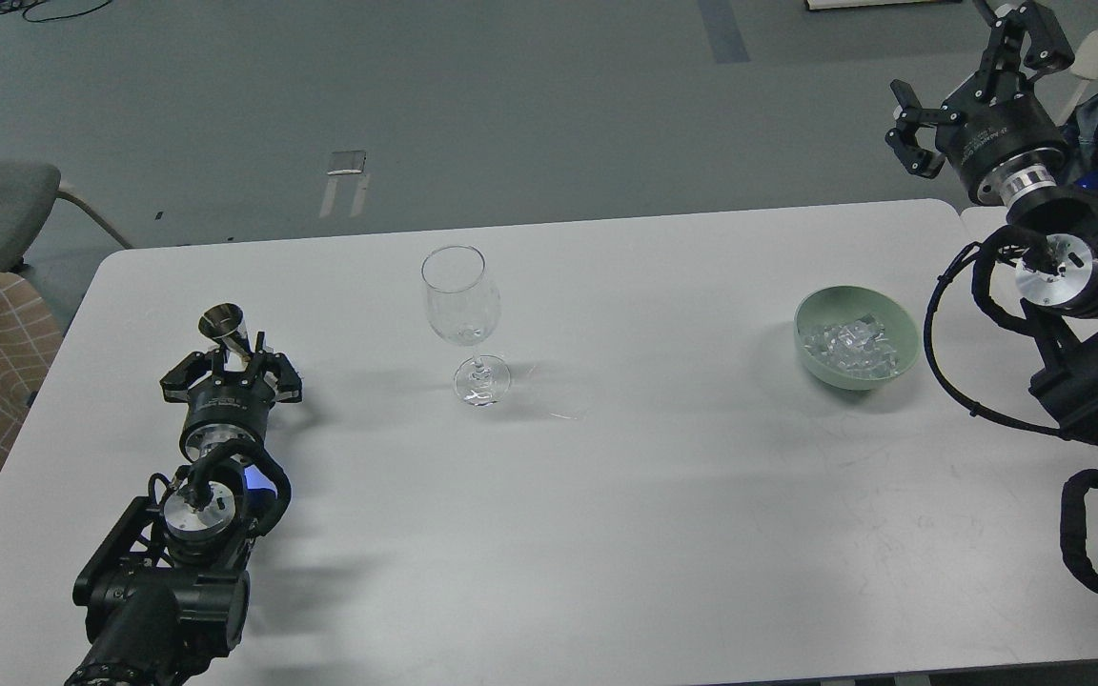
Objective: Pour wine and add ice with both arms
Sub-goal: 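Lift the jigger with the left gripper toward the wine glass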
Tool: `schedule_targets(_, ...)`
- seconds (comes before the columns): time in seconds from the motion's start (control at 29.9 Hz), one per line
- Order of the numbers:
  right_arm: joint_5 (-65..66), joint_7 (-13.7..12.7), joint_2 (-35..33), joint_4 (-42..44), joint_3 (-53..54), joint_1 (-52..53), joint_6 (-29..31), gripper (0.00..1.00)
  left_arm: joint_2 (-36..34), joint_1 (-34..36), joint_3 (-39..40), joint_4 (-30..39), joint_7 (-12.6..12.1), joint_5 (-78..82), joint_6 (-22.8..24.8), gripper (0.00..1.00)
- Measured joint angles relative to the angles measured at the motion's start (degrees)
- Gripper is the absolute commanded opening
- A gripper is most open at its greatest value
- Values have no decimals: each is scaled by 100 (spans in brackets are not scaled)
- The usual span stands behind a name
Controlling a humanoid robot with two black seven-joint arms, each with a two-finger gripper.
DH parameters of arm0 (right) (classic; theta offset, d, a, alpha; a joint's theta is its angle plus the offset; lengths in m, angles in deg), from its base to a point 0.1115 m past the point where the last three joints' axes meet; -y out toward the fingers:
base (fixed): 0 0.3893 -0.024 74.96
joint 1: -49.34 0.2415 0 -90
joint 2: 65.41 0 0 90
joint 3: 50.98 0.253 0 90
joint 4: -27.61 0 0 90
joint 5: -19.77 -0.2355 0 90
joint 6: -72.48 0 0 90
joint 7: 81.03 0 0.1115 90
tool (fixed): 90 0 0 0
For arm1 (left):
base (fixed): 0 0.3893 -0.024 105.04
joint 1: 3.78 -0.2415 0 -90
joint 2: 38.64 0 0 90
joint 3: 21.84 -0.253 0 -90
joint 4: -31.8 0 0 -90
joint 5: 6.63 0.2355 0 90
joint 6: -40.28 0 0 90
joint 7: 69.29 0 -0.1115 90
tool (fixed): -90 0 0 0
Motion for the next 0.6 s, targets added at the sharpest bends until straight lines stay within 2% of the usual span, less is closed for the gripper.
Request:
schedule_targets(0.27, 0, 0, 0, 0, -1, -2, 0, 100, -17, 8, 2, 0, -7, -12, 139, 35)
schedule_targets(0.4, 0, 0, 9, 0, -1, -2, 0, 100, -19, 8, 5, 0, -7, -17, 175, 28)
schedule_targets(0.6, 0, 0, 9, 0, -1, 2, 0, 100, -19, 9, 1, 0, -7, -16, 197, 26)
